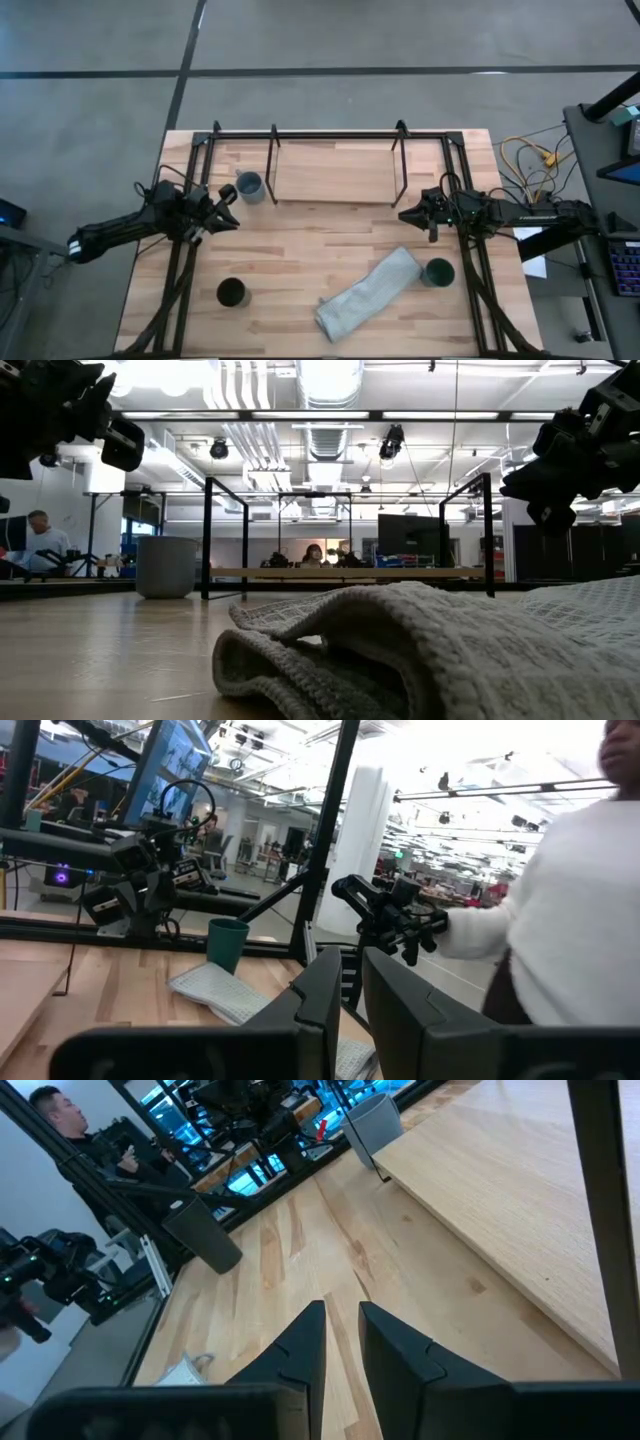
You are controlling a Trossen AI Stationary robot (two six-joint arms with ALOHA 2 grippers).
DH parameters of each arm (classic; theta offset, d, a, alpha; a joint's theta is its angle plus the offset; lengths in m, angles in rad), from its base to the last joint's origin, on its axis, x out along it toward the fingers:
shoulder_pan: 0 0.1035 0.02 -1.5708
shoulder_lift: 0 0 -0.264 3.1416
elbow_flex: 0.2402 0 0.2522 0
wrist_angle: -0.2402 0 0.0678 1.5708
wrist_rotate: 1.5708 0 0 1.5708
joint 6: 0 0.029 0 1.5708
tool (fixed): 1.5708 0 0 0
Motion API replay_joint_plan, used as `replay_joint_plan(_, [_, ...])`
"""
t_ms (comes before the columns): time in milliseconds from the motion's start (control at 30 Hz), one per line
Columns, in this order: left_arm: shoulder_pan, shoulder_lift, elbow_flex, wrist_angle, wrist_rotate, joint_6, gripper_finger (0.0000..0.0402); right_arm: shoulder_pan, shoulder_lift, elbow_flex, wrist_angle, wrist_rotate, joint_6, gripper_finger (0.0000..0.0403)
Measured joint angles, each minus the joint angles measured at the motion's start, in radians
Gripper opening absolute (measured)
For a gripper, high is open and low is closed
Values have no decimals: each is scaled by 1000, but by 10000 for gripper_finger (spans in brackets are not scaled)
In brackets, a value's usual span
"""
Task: Stack small to large cups/mugs on shelf
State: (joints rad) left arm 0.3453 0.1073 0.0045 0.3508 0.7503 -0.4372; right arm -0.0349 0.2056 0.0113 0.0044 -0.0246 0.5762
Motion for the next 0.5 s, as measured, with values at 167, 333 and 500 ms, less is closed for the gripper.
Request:
replay_joint_plan(167, [1,0,0,0,-20,0,32,0,0,0,6,0,0,59])
replay_joint_plan(333, [1,0,0,0,-158,0,32,0,0,0,39,0,61,59])
replay_joint_plan(500, [1,0,0,0,-363,8,32,0,0,0,188,54,245,59])
